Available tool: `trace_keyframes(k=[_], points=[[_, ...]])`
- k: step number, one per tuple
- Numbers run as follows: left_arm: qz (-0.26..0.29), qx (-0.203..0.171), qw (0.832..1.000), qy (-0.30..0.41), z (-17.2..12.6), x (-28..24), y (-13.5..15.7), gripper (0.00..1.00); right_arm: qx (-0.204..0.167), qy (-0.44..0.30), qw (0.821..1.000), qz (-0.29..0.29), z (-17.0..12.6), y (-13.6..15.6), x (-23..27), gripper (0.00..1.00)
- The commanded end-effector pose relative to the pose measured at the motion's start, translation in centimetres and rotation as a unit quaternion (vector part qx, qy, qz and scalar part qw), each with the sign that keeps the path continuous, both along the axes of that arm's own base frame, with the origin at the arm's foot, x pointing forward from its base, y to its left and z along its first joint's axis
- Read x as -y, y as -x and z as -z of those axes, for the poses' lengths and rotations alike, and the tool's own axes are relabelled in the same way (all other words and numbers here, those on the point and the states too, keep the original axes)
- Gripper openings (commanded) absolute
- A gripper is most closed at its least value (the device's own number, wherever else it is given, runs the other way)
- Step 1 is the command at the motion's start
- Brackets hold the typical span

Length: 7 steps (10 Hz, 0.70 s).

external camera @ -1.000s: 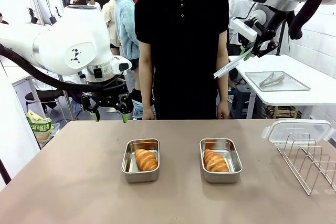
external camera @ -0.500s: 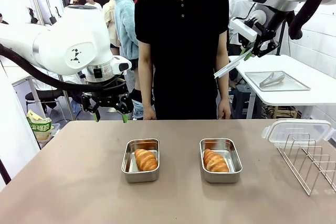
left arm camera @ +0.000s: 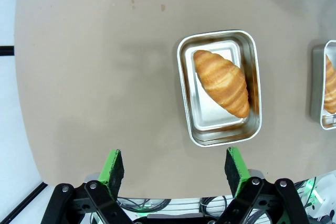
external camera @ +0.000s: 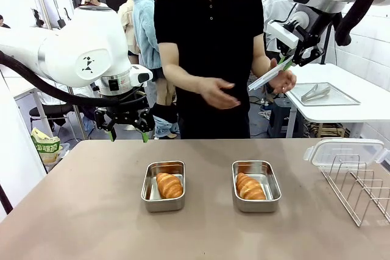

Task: Place the bread in airtight containers.
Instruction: Release when the human grabs the Airtight Container lid.

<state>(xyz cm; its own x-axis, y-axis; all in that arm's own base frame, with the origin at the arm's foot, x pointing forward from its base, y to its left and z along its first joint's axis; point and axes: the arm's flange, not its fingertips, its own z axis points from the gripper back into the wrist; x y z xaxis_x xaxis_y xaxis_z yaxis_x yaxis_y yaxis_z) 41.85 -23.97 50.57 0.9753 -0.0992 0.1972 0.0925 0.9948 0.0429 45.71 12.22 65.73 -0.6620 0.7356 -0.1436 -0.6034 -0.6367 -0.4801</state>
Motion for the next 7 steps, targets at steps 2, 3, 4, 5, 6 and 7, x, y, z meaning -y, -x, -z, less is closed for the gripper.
trace_keyframes(k=[2,3,4,5,6,7], points=[[0.001,0.0,1.0,-0.003,-0.19,-0.19,-0.05,1.0,0.0,0.002,1.0,-0.008,0.15,0.08,0.1,0.0],[0.001,0.0,1.0,-0.003,-0.19,-0.19,-0.05,1.0,0.0,0.002,1.0,-0.008,0.15,0.08,0.1,0.0],[0.001,0.0,1.0,-0.003,-0.19,-0.19,-0.05,1.0,0.0,0.002,1.0,-0.008,0.15,0.08,0.1,0.0],[0.001,0.0,1.0,-0.003,-0.19,-0.19,-0.05,1.0,0.0,0.002,1.0,-0.008,0.15,0.08,0.1,0.0],[0.001,0.0,1.0,-0.003,-0.19,-0.19,-0.05,1.0,0.0,0.002,1.0,-0.008,0.15,0.08,0.1,0.0],[0.001,0.0,1.0,-0.003,-0.19,-0.19,-0.05,1.0,0.0,0.002,1.0,-0.008,0.15,0.08,0.1,0.0]])
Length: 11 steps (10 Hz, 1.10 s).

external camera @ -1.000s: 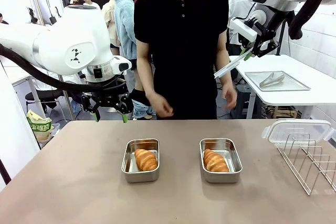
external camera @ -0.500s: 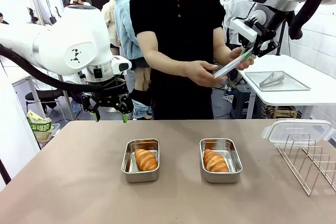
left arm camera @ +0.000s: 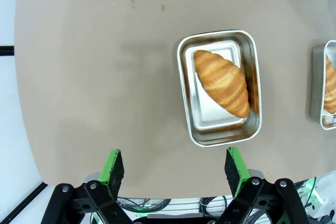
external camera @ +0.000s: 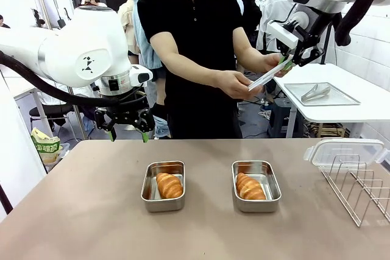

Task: Place the bread in airtight containers.
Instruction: Release when the human grabs the Airtight Container lid.

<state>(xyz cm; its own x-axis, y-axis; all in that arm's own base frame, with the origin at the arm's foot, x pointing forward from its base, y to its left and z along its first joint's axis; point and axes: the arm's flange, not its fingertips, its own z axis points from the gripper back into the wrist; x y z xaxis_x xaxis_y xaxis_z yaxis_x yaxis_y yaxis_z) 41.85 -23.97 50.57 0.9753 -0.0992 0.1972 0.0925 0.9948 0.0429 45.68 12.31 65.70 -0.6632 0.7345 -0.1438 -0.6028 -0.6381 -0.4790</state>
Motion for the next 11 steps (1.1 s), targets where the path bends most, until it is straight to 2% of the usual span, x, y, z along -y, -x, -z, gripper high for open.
trace_keyframes(k=[1,11], points=[[0.001,0.0,1.0,-0.003,-0.19,-0.19,-0.05,1.0,0.001,0.001,1.0,-0.007,0.12,0.05,0.19,0.0],[0.001,0.0,1.0,-0.003,-0.19,-0.19,-0.05,1.0,0.001,0.001,1.0,-0.007,0.12,0.05,0.19,0.0]])
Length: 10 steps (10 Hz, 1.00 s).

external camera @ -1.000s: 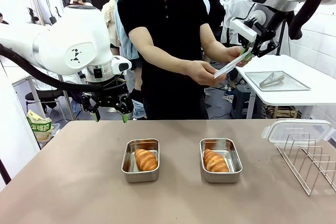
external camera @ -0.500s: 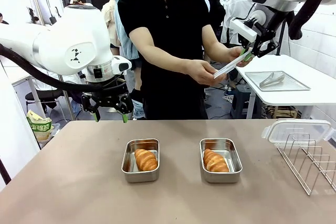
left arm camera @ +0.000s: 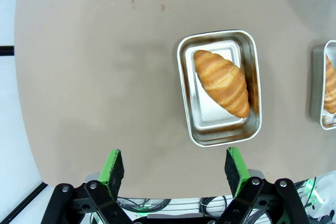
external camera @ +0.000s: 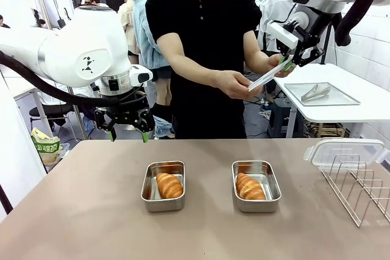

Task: Place the bread in airtight containers.
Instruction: Release when the human grabs the Airtight Container lid.

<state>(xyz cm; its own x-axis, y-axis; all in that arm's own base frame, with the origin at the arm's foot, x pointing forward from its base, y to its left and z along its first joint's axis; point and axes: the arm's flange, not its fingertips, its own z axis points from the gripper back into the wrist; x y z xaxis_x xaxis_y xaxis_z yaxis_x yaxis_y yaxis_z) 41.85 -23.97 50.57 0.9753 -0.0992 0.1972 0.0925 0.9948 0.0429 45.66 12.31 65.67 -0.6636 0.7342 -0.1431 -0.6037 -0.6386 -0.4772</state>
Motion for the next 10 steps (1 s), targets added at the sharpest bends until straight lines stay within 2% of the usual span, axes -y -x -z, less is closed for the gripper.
trace_keyframes(k=[1,4,5,10], points=[[0.001,0.0,1.0,-0.003,-0.19,-0.19,-0.05,1.0,0.002,0.001,1.0,-0.007,0.09,0.04,0.19,0.0],[0.001,0.0,1.0,-0.003,-0.19,-0.19,-0.05,1.0,0.0,0.0,1.0,0.0,0.0,0.0,0.0,0.0],[0.001,0.0,1.0,-0.003,-0.19,-0.19,-0.05,1.0,0.0,-0.01,1.0,-0.001,-0.26,0.23,-0.22,0.04],[0.001,0.0,1.0,-0.003,-0.19,-0.19,-0.05,1.0,0.007,-0.005,1.0,-0.01,-0.38,0.8,-0.37,0.91]])
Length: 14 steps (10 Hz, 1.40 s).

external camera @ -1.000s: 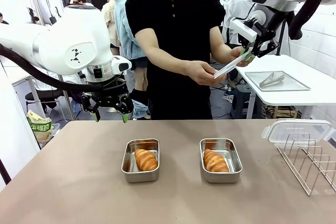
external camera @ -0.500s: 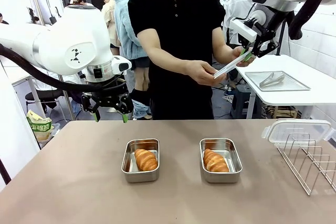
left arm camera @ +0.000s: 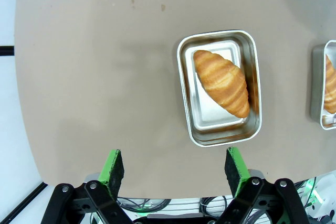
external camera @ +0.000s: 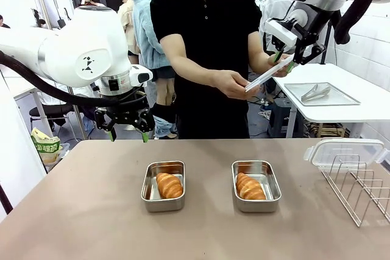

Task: Place the bread in airtight containers.
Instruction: Release when the human grabs the Airtight Container lid, then pick up one Airtight Container lid and hand it to the human.

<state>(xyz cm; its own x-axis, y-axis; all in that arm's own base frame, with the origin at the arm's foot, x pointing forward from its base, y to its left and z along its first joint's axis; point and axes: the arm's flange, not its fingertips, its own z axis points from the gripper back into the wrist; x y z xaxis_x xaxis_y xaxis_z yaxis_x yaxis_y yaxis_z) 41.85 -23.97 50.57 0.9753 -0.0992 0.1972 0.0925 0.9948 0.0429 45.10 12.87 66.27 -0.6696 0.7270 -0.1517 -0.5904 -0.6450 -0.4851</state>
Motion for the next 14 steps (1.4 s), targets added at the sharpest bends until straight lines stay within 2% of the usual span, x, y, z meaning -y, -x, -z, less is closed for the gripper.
trace_keyframes(k=[1,7,8,9,14], points=[[0.001,0.0,1.0,-0.003,-0.19,-0.19,-0.05,1.0,0.001,-0.008,1.0,-0.004,0.18,0.31,0.25,1.0],[0.001,0.0,1.0,-0.003,-0.19,-0.19,-0.05,1.0,0.003,-0.004,1.0,0.001,0.07,0.44,0.68,1.0],[0.001,0.0,1.0,-0.003,-0.19,-0.19,-0.05,1.0,-0.008,0.008,1.0,0.021,0.25,0.33,0.57,1.0],[0.001,0.0,1.0,-0.003,-0.19,-0.19,-0.05,1.0,0.004,-0.001,1.0,0.004,-0.37,0.13,0.49,1.0],[0.001,0.0,1.0,-0.003,-0.19,-0.19,-0.05,1.0,0.004,-0.001,1.0,0.004,-0.37,0.13,0.49,1.0]])
